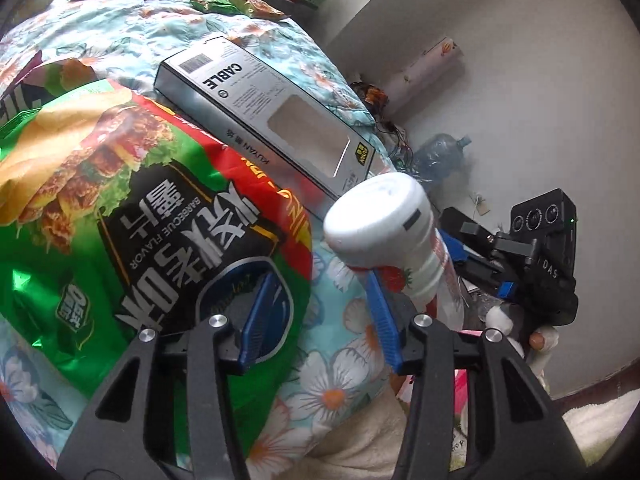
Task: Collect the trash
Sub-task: 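Lift the white strawberry bottle with the right tool while the left tool moves to the white CABLE box, then grasp the white CABLE box with the left tool while the right tool holds the bottle, then carry the bottle and CABLE box with both tools over the blue wastebasket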
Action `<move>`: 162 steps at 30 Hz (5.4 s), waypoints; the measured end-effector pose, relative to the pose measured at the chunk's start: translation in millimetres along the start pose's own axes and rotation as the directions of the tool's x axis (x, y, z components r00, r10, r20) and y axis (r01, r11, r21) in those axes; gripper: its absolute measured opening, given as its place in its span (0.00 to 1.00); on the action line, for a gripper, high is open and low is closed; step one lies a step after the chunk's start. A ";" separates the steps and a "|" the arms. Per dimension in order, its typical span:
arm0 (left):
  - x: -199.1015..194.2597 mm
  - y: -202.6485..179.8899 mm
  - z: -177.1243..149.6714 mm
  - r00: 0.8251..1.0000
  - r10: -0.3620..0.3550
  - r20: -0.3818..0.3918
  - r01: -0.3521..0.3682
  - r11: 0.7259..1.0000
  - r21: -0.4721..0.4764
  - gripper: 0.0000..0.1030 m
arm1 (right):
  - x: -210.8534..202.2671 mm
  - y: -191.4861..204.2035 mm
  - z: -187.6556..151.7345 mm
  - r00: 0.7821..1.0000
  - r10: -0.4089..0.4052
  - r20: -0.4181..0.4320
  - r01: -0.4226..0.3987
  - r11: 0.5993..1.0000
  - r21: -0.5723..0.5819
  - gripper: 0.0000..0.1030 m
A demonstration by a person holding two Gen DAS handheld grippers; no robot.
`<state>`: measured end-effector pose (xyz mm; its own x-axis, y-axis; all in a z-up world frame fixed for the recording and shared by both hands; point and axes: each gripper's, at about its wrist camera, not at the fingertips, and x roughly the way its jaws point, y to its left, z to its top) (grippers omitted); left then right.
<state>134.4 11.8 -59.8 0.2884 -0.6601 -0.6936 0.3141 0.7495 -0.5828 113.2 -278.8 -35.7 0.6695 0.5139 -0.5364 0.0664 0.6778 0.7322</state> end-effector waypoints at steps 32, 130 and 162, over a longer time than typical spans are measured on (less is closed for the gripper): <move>-17.7 -9.6 52.9 0.991 -0.096 0.088 0.110 0.978 -0.177 0.67 | -19.3 40.6 53.8 0.977 -0.212 0.012 0.207 0.938 -0.277 0.65; 94.9 -111.3 33.5 0.903 0.428 -0.034 -0.409 0.881 0.237 0.82 | -60.9 -71.1 2.6 0.990 -0.134 -0.043 0.139 0.977 0.161 0.59; 93.5 -110.0 25.2 0.899 0.437 -0.022 -0.422 0.878 0.224 0.81 | -50.8 -68.4 3.0 0.988 -0.150 -0.030 0.153 0.966 0.210 0.58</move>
<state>149.6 -133.6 -49.9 0.3771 -0.2645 -0.8876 0.3566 0.9259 -0.1244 76.8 -352.8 -57.3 0.6294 0.4223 -0.6524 0.3220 0.6223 0.7135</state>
